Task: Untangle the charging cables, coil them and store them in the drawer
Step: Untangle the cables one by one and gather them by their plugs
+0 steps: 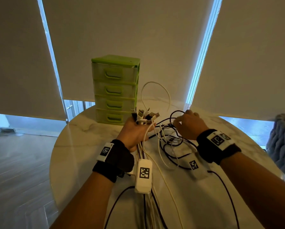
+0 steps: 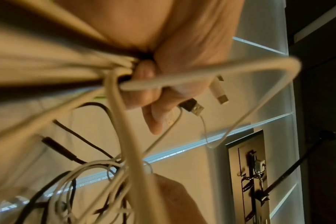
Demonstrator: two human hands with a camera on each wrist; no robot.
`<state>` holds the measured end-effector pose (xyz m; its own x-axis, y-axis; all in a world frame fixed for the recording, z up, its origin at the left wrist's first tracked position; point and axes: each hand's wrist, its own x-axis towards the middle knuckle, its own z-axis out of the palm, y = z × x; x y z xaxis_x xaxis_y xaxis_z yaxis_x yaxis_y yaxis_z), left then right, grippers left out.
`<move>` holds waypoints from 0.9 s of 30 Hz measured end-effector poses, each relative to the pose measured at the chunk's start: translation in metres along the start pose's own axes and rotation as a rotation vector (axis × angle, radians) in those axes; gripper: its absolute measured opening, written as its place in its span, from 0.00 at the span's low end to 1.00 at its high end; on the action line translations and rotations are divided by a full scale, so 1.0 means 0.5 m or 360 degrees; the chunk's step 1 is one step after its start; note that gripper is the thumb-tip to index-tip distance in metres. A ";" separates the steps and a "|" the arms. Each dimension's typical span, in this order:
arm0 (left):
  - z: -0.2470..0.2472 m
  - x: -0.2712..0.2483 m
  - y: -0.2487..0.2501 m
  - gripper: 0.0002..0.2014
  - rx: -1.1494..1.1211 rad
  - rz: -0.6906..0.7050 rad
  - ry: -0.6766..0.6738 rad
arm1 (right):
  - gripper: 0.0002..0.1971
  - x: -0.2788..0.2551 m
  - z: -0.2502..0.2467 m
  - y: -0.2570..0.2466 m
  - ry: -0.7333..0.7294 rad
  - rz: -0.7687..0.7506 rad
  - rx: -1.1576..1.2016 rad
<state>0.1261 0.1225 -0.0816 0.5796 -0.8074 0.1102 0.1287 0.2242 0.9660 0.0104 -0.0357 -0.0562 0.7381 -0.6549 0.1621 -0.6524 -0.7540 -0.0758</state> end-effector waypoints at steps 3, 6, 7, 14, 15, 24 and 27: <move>0.007 0.004 0.001 0.08 0.0073 0.0044 0.0177 | 0.11 0.009 -0.009 0.016 -0.0141 -0.0105 0.0312; 0.014 0.021 -0.007 0.07 0.0184 0.0036 0.0293 | 0.07 -0.004 -0.018 0.022 0.0196 -0.0126 0.0238; 0.023 0.024 -0.004 0.04 0.0213 0.0053 0.0277 | 0.06 -0.009 -0.022 0.021 0.0299 -0.0157 0.0247; 0.068 0.030 0.024 0.14 0.0581 0.0152 0.0058 | 0.03 -0.030 -0.089 -0.004 0.0648 -0.0621 0.1130; 0.067 0.029 0.025 0.13 0.0643 0.0150 0.0060 | 0.04 -0.033 -0.097 -0.003 0.0703 -0.0609 0.1148; 0.009 0.002 0.037 0.07 0.1111 0.0177 -0.0047 | 0.04 -0.063 -0.161 0.059 0.0930 -0.0516 0.0968; 0.012 -0.001 0.057 0.04 0.0583 0.0207 0.0160 | 0.09 -0.064 -0.152 0.078 0.0875 -0.0470 0.0614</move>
<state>0.1248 0.1261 -0.0528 0.6502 -0.7238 0.2311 -0.2357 0.0970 0.9670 -0.0520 -0.0404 0.0106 0.6148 -0.3786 0.6919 -0.2579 -0.9255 -0.2772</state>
